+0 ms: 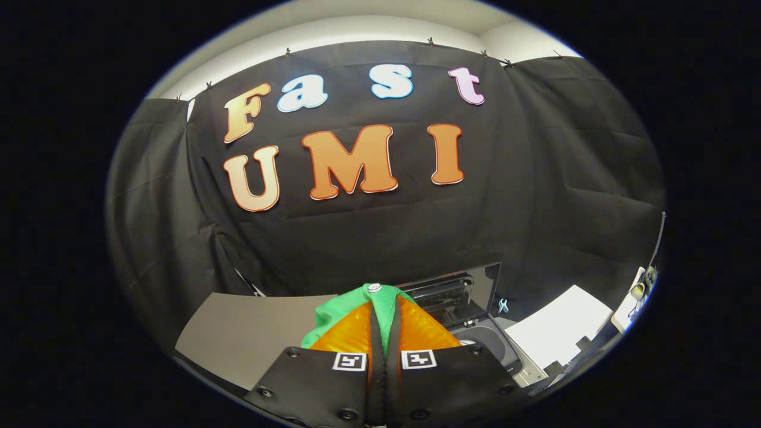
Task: Put the clothes into the washing machine and then close the washing machine lid.
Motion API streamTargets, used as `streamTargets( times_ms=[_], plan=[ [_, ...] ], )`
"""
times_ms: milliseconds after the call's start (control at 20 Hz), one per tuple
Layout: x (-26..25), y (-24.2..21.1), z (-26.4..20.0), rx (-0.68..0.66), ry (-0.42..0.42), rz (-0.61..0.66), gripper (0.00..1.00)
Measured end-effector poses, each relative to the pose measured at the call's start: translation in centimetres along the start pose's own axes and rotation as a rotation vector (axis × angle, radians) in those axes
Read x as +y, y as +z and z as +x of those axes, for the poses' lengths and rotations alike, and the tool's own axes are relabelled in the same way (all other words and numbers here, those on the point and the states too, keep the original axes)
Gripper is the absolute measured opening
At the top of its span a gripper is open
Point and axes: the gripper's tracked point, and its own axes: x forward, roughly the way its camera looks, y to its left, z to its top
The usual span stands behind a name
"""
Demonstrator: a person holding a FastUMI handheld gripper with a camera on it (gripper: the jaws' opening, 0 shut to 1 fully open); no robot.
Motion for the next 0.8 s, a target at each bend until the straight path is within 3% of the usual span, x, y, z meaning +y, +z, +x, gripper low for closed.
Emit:
streamTargets(
  times_ms=[450,800],
  plan=[
    [-7.8,-1.7,3.8,0.079,0.0,0.012,0.08],
    [-12.8,-6.1,7.7,0.19,0.025,-0.005,0.08]
  ],
)
